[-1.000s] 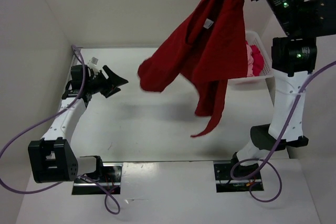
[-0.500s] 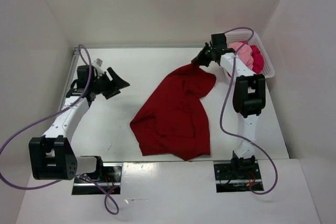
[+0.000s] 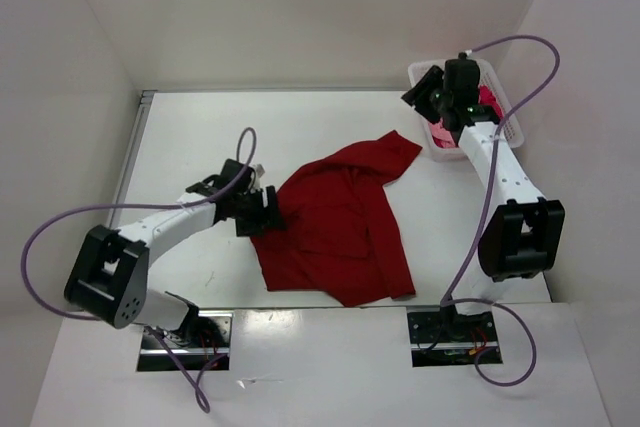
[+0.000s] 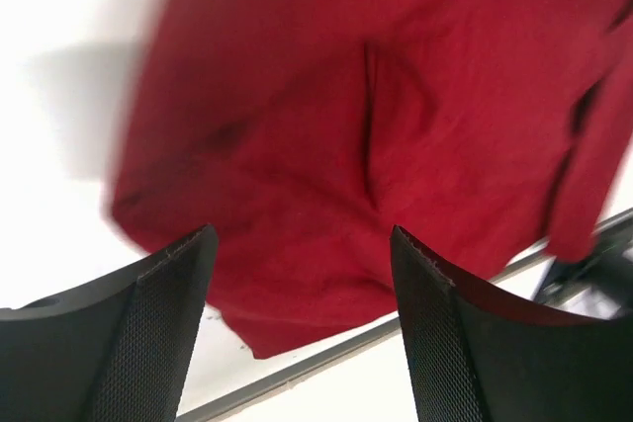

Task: Fold and stack the t-shirts
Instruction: Flatten out the tshirt

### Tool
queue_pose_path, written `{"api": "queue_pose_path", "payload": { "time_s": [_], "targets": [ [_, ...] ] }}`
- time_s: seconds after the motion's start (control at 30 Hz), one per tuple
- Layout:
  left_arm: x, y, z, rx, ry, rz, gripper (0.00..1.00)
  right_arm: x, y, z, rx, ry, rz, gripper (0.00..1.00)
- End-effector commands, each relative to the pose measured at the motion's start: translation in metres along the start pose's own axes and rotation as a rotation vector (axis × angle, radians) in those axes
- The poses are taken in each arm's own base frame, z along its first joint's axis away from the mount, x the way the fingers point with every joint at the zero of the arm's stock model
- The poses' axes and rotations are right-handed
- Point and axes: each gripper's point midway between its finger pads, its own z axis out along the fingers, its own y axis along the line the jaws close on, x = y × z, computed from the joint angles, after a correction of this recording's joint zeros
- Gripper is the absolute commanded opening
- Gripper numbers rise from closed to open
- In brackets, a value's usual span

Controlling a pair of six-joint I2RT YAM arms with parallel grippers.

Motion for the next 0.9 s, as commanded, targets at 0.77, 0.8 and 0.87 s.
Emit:
{"api": "queue_pose_path", "payload": {
  "time_s": [0.77,0.8,0.87],
  "targets": [
    [-0.362,0.007,0.005,-0.210,-0.481,0.082,0.47,0.178,-0.066,-0.088,0.041,0.356,-0.049,0.39],
    [-0.363,-0.001,0.003,-0.214,-0.493,0.103,0.71,0.179,-0.065,-0.088,0.044,0.354,-0.048,0.39],
    [-0.365,-0.032,-0.036,-0.153,-0.588,0.141,0.91,0.186,-0.075,-0.083,0.066,0.354,-0.050,0.39]
  ]
}}
